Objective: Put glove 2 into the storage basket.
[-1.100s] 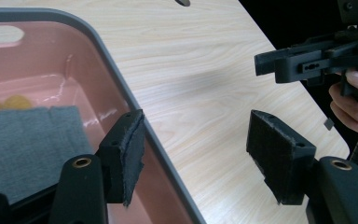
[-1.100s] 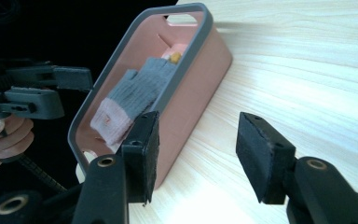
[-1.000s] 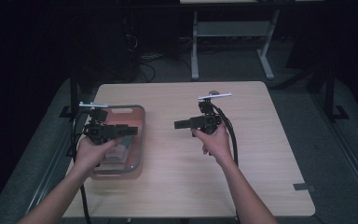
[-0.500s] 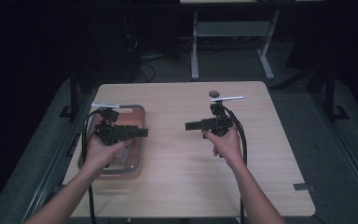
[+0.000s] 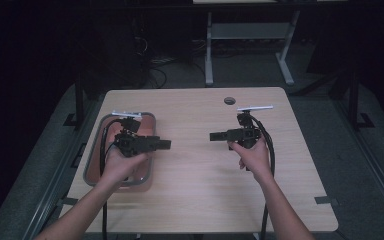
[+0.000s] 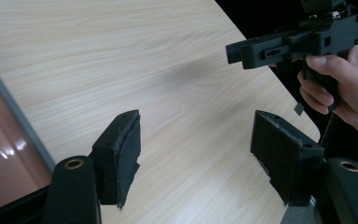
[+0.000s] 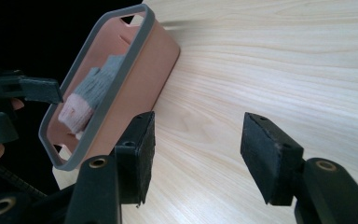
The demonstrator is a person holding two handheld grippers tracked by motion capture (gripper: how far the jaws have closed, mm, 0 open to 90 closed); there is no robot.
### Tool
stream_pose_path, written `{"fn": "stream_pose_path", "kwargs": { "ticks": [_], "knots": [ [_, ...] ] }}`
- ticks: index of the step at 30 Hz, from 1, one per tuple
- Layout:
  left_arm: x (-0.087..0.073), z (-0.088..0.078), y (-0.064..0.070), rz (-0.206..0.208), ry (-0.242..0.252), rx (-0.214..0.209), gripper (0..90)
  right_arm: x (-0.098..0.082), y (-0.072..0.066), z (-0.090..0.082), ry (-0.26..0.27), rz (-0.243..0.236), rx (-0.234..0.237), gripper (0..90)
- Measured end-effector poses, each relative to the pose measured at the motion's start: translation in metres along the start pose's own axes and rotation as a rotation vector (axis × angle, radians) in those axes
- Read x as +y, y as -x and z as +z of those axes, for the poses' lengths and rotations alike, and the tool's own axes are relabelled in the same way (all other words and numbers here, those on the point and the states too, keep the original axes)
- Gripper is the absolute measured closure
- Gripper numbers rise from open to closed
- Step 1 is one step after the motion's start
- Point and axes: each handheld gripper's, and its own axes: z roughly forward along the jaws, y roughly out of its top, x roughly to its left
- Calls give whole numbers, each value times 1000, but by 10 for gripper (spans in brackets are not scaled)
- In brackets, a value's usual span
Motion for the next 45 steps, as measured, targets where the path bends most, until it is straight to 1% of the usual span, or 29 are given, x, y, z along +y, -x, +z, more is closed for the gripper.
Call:
{"fn": "stream_pose_path", "kwargs": {
  "ticks": [7,8,9,10,12,14,15,18,22,25,26,28,29,30,34,35,36,37,38,39,41,43,44,45],
  "knots": [
    [0,6,4,3,-6,-14,324,-4,8,-5,6,8,-11,445],
    [0,9,5,9,-9,-17,323,-5,10,-6,7,15,-13,445],
    [0,9,5,9,-9,-17,321,-5,10,-6,7,15,-13,445],
    [0,11,7,8,-7,-19,321,-7,14,-9,5,18,-17,444],
    [0,15,9,20,-14,-24,320,-9,16,-10,8,19,-21,443],
    [0,16,11,19,-15,-29,315,-10,19,-13,8,24,-26,440],
    [0,19,13,23,-18,-39,314,-11,21,-14,6,27,-30,437],
    [1,21,14,23,-17,-44,310,-13,23,-15,8,34,-31,436],
    [0,28,19,37,-23,-55,303,-19,31,-19,10,47,-38,435],
    [0,31,21,37,-21,-60,301,-22,34,-21,13,55,-42,433],
    [0,32,22,38,-20,-62,296,-25,37,-23,6,60,-50,433],
    [0,35,24,39,-16,-71,296,-26,39,-24,8,62,-51,433],
    [0,37,26,42,-20,-75,291,-28,42,-26,8,69,-55,433],
    [0,37,26,42,-20,-75,290,-28,42,-26,8,69,-55,433],
    [-2,45,33,52,-26,-87,288,-35,48,-29,7,71,-67,430],
    [-3,46,34,55,-28,-89,288,-36,50,-30,4,82,-68,427],
    [-3,48,36,61,-32,-91,288,-38,51,-31,2,82,-74,427],
    [-5,51,38,57,-29,-100,288,-42,54,-33,11,92,-72,427],
    [-5,52,39,63,-33,-106,288,-43,56,-34,8,91,-74,427],
    [-5,52,39,63,-33,-106,288,-43,56,-34,8,91,-74,427],
    [-8,57,43,68,-38,-116,286,-48,61,-37,3,102,-84,427],
    [-9,60,44,65,-42,-116,274,-50,63,-38,8,102,-85,427],
    [-11,63,46,75,-49,-115,274,-51,64,-39,12,106,-84,427],
    [-13,66,47,79,-54,-124,263,-54,67,-41,7,103,-90,427]
  ]
}}
